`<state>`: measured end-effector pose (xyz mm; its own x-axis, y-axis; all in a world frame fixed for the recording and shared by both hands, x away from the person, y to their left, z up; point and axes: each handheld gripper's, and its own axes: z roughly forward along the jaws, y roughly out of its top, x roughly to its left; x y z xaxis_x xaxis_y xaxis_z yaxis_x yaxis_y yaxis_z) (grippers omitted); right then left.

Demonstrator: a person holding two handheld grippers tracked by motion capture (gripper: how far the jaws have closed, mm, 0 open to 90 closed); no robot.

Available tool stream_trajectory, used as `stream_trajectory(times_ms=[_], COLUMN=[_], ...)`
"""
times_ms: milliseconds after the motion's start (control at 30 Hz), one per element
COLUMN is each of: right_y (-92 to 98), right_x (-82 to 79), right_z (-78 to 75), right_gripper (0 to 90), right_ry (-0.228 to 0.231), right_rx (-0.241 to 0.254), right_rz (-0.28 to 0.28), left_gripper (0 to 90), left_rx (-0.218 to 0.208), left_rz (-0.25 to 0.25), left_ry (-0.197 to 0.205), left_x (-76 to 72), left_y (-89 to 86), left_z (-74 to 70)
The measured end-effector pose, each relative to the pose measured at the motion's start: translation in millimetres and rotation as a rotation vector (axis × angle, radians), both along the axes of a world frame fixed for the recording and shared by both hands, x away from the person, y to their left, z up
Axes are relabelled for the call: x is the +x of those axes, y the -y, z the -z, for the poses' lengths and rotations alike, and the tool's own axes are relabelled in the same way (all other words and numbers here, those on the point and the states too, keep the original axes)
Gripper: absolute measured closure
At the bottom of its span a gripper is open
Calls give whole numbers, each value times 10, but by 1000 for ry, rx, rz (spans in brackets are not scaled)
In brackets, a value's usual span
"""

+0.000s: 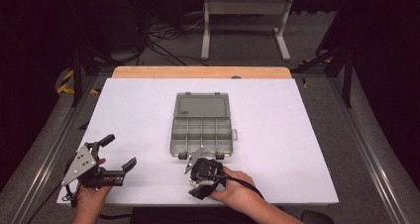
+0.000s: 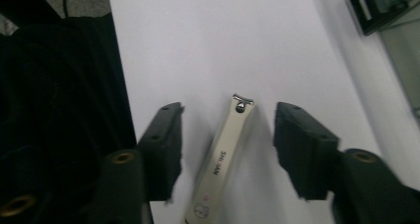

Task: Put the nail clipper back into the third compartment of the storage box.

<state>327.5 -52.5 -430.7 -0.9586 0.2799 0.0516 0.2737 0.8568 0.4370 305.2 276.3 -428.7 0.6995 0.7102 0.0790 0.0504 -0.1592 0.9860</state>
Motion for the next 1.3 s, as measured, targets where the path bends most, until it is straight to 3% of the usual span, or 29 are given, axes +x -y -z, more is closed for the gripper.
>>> stream_trajectory(times_ms=[100,267,467,733,833,1000,1300], right_y=[9,-8,-21,-27,-16,-11,57], right_x=[13,-2,-29,-33,-4,3,-1], right_z=[6,30,32,30,27,25,-100], right_gripper=[592,664,764,775,777,778,779], right_ry=[-7,-17,14,10,-22,-26,-24], right_rx=[0,-9,-22,-25,-16,-13,43], right_rz=[21,36,76,108,132,135,145], left_gripper=[1,1,1,1,1,1,1], left_rx=[3,1,1,2,3,3,4], left_rz=[0,4,2,2,2,3,0], left_ry=[-1,0,4,5,6,6,7], left_x=[-1,-1,-3,-3,-4,-3,-3], left_y=[-5,-3,-2,-1,0,-3,-3], left_z=[-2,-3,-2,-3,-3,-3,-4])
